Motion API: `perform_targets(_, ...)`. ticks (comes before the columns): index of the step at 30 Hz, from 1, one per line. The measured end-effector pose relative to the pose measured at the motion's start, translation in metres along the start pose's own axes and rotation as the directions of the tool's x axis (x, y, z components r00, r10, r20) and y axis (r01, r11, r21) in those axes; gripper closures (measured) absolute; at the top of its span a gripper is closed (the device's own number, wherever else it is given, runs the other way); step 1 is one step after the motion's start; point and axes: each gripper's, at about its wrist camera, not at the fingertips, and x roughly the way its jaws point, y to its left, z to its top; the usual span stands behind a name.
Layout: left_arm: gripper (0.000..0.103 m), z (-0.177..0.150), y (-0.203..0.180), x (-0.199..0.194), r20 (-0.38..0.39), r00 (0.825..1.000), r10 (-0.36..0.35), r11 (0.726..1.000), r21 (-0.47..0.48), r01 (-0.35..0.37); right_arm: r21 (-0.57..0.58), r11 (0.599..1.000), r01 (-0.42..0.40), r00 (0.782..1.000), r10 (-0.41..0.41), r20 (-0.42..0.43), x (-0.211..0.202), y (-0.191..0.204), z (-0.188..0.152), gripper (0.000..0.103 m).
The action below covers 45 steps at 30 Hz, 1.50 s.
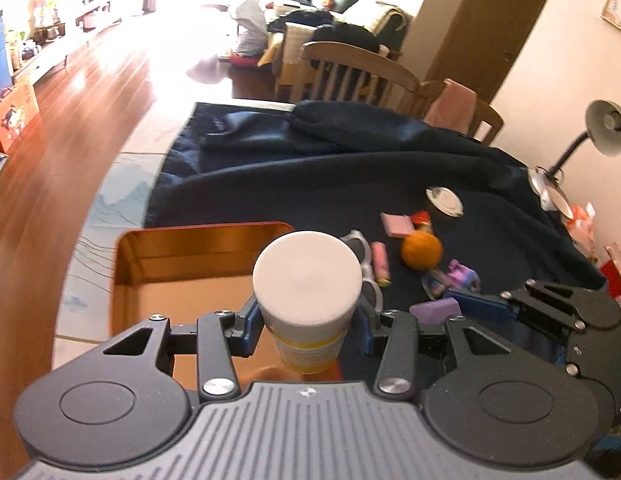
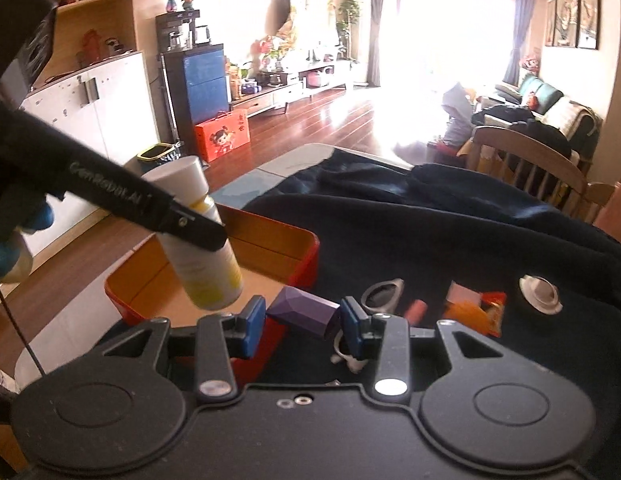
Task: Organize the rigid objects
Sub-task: 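Lower the bottle into the tin with the left tool while the right tool drops the block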
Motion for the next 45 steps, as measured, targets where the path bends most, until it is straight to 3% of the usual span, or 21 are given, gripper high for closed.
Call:
perform_targets(10, 0.059, 0.004, 0.046, 0.042, -0.126, 0.986, 0.11, 0.992, 0.08, -0.101, -0.107, 0.993, -0.049, 0.998, 0.043, -0.055, 0.054, 0.044, 0.013, 0.063)
perform_targets(19, 0.059, 0.004, 0.067, 0.071, -0.179, 0.976, 0.12, 0.99, 0.095, -0.105, -0.193, 0.977, -0.091, 0.988, 0.065, -0.137, 0.101, 0.074, 0.011, 0.063)
perform_targets(28, 0.059, 0.018, 0.062, 0.089, -0.163, 0.98, 0.116, 0.986, 0.136, -0.094, -0.181, 0.979, -0.097, 0.978, 0.06, -0.2, 0.124, 0.081, 0.006, 0.063)
perform_targets(39, 0.059, 0.014, 0.064, 0.121, -0.232, 0.961, 0.152, 0.978, 0.178, -0.111, -0.149, 0.984, -0.099, 0.966, 0.059, -0.251, 0.138, 0.078, 0.006, 0.062)
perform_targets(45, 0.059, 0.01, 0.068, 0.128, -0.249, 0.955, 0.163, 0.978, 0.166, -0.124, -0.121, 0.988, -0.093, 0.966, 0.059, -0.253, 0.133, 0.075, 0.005, 0.053)
